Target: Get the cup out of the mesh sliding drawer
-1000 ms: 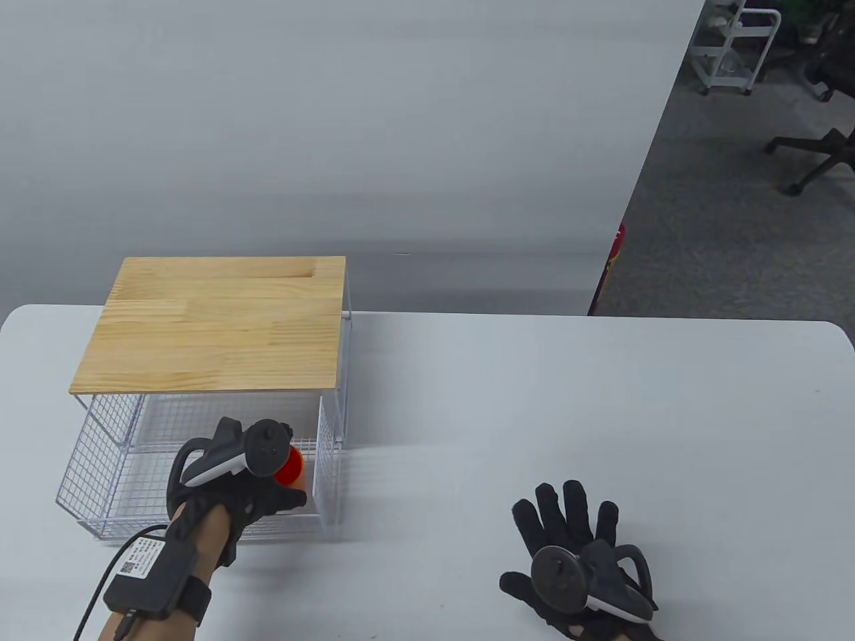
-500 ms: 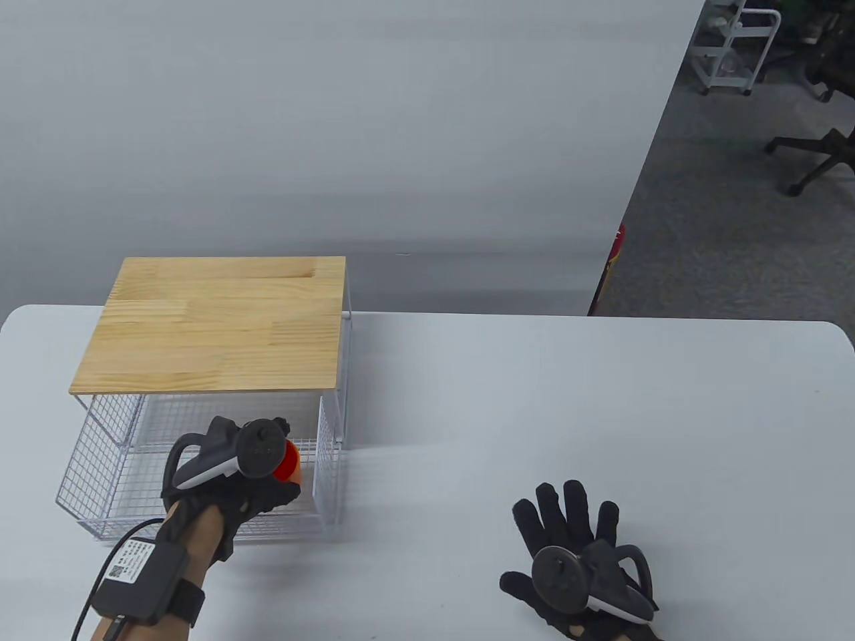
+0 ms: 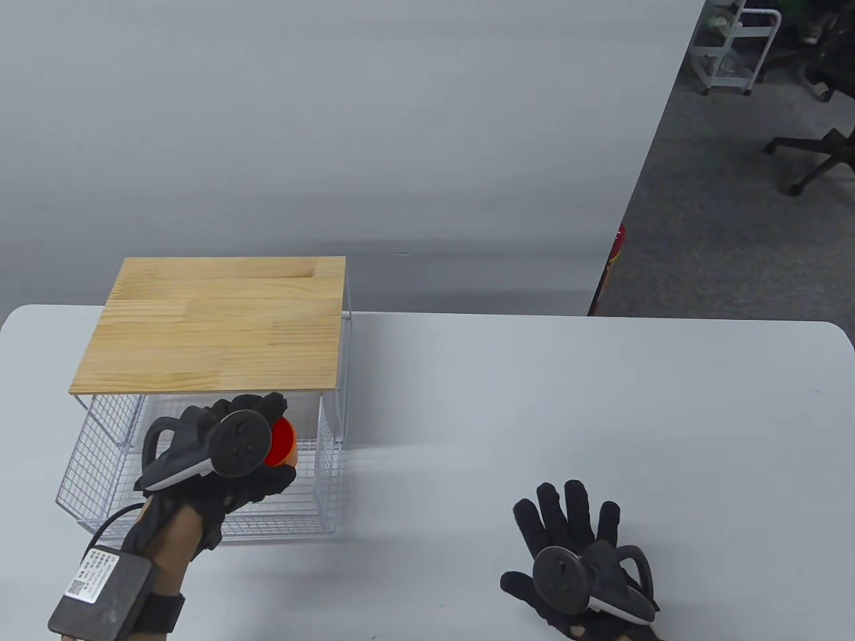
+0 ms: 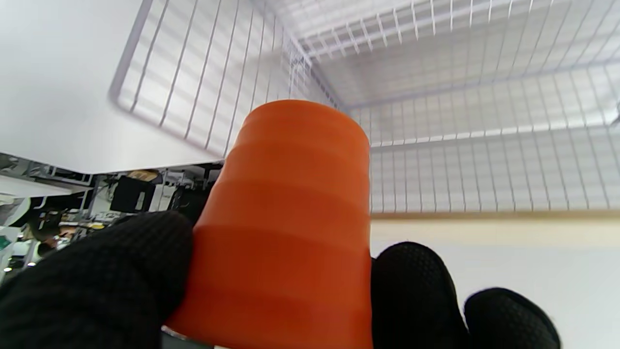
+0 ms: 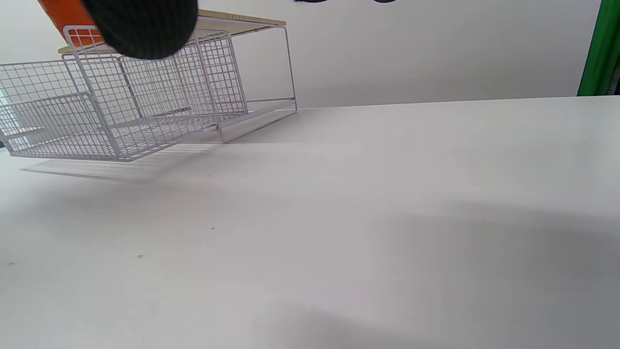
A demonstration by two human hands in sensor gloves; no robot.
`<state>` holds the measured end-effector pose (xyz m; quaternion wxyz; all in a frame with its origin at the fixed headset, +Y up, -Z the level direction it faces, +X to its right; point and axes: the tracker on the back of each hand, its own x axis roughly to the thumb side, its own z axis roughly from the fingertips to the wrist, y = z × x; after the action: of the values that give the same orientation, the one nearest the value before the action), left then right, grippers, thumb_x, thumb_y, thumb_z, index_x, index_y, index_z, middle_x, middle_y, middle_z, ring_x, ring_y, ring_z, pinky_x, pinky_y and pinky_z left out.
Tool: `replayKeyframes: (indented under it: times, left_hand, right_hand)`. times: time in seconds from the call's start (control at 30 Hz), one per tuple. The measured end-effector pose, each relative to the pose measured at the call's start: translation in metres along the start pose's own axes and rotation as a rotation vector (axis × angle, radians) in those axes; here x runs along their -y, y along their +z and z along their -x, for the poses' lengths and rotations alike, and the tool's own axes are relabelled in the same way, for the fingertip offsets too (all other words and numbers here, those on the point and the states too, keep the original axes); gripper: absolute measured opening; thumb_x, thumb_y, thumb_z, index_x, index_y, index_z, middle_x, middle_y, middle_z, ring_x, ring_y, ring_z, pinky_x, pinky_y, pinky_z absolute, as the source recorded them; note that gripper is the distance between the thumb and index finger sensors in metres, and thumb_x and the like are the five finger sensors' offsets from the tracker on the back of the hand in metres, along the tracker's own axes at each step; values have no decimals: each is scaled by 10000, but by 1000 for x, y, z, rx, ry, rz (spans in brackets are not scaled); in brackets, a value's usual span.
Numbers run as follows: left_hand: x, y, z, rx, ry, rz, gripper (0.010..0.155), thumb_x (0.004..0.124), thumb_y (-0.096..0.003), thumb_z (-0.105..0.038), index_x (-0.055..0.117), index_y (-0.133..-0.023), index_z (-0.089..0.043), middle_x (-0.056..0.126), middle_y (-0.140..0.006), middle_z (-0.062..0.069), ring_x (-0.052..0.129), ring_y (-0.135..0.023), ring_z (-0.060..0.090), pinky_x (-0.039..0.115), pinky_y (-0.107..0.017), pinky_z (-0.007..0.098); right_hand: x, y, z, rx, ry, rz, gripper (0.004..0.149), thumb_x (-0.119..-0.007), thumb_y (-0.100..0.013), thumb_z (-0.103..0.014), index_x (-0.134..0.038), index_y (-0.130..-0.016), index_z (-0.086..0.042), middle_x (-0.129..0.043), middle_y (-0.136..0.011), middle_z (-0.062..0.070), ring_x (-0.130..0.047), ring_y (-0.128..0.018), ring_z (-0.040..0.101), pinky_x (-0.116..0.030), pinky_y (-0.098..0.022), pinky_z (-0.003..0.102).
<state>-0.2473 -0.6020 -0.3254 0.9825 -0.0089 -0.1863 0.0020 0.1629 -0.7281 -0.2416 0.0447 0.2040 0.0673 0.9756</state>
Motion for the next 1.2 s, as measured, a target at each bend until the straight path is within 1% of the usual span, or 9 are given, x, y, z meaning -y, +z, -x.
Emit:
replayKeyframes:
  times: [0.2,0.33,0.43,0.67,0.8,0.87,0.93,1.03,1.2]
  left_hand:
    - [-47,18,-29,75,-18,-106,1024,886,-421,-657,472,-1140,-56,641,-1119,219,830,-912,481,657,-678,742]
    - [-55,23,-53,135,-50,-107,1029,884,-424,-655,459,-1142,-52,630,-1124,222,834,-916,472,664,-687,731]
    - [-52,26,-71,190,-41,-102,1030,883,-428,-647,449,-1144,-47,628,-1122,231,844,-907,466,674,-683,725]
    - [-10,26,-111,290,-94,-26,1038,887,-429,-637,429,-1141,-37,612,-1128,235,852,-911,463,695,-680,708]
    - [21,24,-120,321,-55,15,1035,885,-433,-631,427,-1140,-29,607,-1125,246,851,-906,473,697,-678,704]
    - [43,22,-125,364,-42,43,1030,882,-434,-628,430,-1135,-24,609,-1120,250,854,-900,477,702,-671,704]
    - [61,21,-129,352,-38,92,1033,884,-436,-620,421,-1137,-19,601,-1122,258,846,-901,495,690,-671,712]
    - [85,18,-134,360,-3,115,1033,883,-438,-615,417,-1136,-14,598,-1122,265,847,-899,507,700,-628,755]
    - [117,9,-144,374,28,157,1028,881,-441,-611,417,-1135,-11,593,-1121,271,838,-905,509,694,-636,749]
  right_hand:
    - [0,-1,0,-4,1,-2,892,-624,-497,-637,-260,-1125,-118,-162,-1176,318,-46,-975,626,-113,-571,854]
    - [0,0,0,-6,0,-1,892,-624,-498,-637,-259,-1124,-118,-163,-1176,319,-47,-975,627,-114,-570,854]
    - [0,0,1,-5,2,2,892,-623,-497,-638,-258,-1125,-119,-164,-1176,319,-50,-976,627,-115,-570,854]
    - [1,0,0,-2,2,4,892,-623,-498,-638,-258,-1125,-118,-166,-1177,318,-51,-977,627,-117,-570,854]
    - [1,0,0,-2,0,6,892,-624,-497,-638,-260,-1125,-118,-167,-1177,318,-51,-978,626,-116,-570,854]
    - [1,0,0,0,2,5,893,-623,-497,-638,-259,-1125,-118,-168,-1177,318,-51,-976,628,-116,-569,854]
    - [1,0,-1,3,4,7,893,-623,-497,-638,-259,-1125,-117,-170,-1177,317,-52,-977,627,-116,-569,855]
    - [1,0,-1,5,7,5,894,-623,-497,-638,-258,-1125,-118,-168,-1177,318,-53,-977,627,-116,-570,854]
    - [-1,0,-1,4,10,-5,892,-623,-498,-638,-259,-1125,-117,-169,-1177,318,-53,-978,626,-117,-569,854]
